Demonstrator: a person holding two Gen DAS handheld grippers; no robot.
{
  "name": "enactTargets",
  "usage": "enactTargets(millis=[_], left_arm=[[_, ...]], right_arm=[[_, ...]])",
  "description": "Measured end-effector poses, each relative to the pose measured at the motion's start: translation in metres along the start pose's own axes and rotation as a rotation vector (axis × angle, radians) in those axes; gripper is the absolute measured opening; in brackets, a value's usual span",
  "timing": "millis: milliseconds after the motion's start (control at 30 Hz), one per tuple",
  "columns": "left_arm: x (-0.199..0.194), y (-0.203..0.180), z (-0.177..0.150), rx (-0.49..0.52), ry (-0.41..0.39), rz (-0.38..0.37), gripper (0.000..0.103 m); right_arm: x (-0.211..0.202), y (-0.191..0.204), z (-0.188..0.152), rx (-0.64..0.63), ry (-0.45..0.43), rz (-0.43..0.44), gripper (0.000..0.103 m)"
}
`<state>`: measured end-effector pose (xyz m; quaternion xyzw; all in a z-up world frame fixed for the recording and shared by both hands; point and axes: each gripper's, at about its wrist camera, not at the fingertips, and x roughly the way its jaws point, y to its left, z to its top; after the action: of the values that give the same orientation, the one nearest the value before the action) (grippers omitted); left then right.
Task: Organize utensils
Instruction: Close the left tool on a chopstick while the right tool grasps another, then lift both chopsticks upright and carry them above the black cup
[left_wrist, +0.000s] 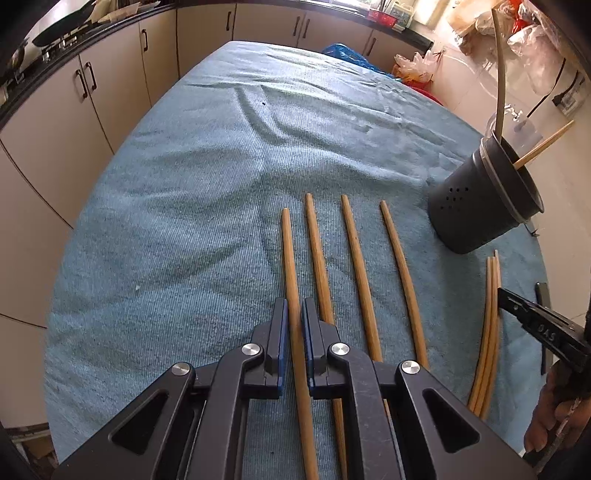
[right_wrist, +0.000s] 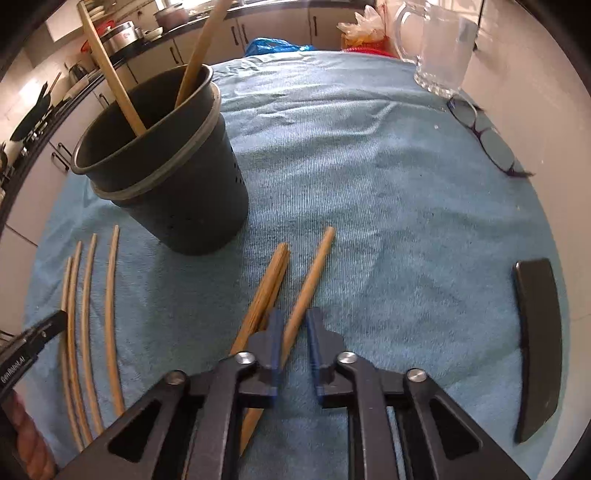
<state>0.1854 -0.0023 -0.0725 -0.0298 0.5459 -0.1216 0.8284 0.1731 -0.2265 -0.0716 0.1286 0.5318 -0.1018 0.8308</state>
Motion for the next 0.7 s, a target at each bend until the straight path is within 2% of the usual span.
enactTargets(millis=[167, 233, 433, 600, 700], left_arm=[[-0.005, 0.0, -0.003, 0.005, -0.017, -0.051, 0.007], [-0.016, -0.001, -0.003, 0.004, -0.048, -0.06, 0.007], [-0.057, -0.007, -0.005, -0.007, -0.142, -0.091, 0.007], [-0.087, -0.011, -0.012, -0.003, -0.196, -0.1, 0.007], [-0.099, -0.012, -0.013, -0.011, -0.212, -0.102, 0.007]], right_arm=[[-0.006, -0.02, -0.005, 0.084, -0.023, 0.099, 0.007], [-0.017, -0.029, -0.009, 0.109, -0.058, 0.171, 0.007], [-0.065, -0.042, -0.026, 0.097, -0.2, 0.232, 0.007], [-0.109, -0.033, -0.043, 0.05, -0.333, 0.248, 0.007], [-0.122, -0.027, -0.047, 0.033, -0.369, 0.253, 0.007]])
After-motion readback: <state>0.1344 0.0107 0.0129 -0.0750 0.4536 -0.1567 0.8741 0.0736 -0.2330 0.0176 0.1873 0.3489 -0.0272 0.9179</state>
